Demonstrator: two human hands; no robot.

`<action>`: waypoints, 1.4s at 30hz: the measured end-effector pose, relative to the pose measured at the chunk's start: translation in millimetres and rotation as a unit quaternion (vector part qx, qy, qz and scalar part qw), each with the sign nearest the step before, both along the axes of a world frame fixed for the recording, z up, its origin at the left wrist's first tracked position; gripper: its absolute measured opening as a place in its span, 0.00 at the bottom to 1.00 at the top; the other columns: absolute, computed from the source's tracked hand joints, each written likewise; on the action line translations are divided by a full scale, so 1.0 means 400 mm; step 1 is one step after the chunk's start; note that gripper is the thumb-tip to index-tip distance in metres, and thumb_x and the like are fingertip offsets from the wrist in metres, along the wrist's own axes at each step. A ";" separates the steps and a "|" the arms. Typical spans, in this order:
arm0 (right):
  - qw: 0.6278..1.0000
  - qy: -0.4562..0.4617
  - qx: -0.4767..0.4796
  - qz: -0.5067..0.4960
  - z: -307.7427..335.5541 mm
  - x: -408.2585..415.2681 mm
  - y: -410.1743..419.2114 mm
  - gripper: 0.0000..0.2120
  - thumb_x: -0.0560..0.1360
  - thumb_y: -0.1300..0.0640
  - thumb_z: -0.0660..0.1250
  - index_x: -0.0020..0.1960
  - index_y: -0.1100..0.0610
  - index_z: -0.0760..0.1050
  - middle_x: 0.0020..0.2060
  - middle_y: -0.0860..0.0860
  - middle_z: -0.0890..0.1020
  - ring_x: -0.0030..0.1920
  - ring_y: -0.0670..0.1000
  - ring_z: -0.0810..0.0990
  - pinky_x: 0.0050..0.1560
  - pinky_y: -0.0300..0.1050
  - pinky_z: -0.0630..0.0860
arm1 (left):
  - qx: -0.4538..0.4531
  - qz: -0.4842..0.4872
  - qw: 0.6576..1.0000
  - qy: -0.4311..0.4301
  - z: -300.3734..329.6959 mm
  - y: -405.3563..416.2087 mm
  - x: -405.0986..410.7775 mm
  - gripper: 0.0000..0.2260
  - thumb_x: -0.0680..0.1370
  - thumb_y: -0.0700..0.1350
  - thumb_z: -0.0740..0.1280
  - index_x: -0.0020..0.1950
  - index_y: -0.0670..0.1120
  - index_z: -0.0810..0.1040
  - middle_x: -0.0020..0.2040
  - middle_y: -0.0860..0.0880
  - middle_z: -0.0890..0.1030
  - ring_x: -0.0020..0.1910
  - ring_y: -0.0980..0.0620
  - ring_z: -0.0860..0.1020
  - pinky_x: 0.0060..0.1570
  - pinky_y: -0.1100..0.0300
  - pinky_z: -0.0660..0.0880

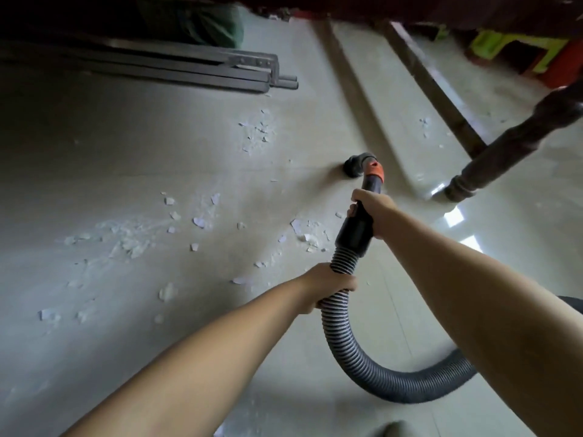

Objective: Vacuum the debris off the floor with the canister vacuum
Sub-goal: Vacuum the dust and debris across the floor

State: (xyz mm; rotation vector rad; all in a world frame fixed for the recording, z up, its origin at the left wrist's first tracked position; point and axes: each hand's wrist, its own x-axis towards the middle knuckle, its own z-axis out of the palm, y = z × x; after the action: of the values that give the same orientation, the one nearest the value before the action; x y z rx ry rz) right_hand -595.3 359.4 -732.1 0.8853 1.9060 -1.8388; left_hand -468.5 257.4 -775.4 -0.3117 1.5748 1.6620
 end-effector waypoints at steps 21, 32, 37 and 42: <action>0.975 0.056 0.023 0.215 -0.107 0.002 -0.252 0.08 0.71 0.66 0.64 0.43 0.58 0.65 0.29 0.54 0.72 0.23 0.51 0.72 0.25 0.39 0.72 | -0.210 0.290 0.934 -0.018 -0.107 -0.012 0.066 0.09 0.71 0.43 0.70 0.47 0.41 0.75 0.38 0.48 0.77 0.38 0.48 0.77 0.41 0.56 0.75; 0.999 0.037 -0.001 0.028 -0.093 -0.055 -0.198 0.06 0.72 0.65 0.64 0.42 0.59 0.67 0.29 0.53 0.75 0.24 0.49 0.75 0.30 0.42 0.75 | -0.205 0.232 0.951 0.019 -0.047 -0.081 0.006 0.05 0.72 0.42 0.66 0.40 0.44 0.70 0.34 0.50 0.72 0.31 0.53 0.71 0.29 0.63 0.67; 0.989 0.044 -0.038 0.136 -0.095 -0.025 -0.311 0.07 0.73 0.67 0.64 0.43 0.60 0.66 0.28 0.53 0.72 0.22 0.49 0.71 0.28 0.41 0.74 | -0.240 0.271 0.932 0.001 -0.067 -0.113 0.040 0.08 0.74 0.42 0.67 0.48 0.42 0.70 0.36 0.51 0.72 0.34 0.53 0.73 0.37 0.61 0.69; 0.966 0.058 -0.012 0.252 -0.111 -0.004 -0.379 0.07 0.71 0.67 0.64 0.41 0.59 0.67 0.28 0.54 0.72 0.22 0.51 0.71 0.28 0.42 0.73 | -0.209 0.299 0.931 -0.006 -0.093 -0.128 0.070 0.06 0.72 0.41 0.68 0.46 0.42 0.72 0.35 0.50 0.75 0.33 0.52 0.75 0.37 0.60 0.73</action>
State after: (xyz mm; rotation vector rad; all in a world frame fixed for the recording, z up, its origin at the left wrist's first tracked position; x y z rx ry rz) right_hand -596.8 207.9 -776.3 0.2458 1.9421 -1.6200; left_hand -440.6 206.3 -812.5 -1.1147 1.9417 1.7228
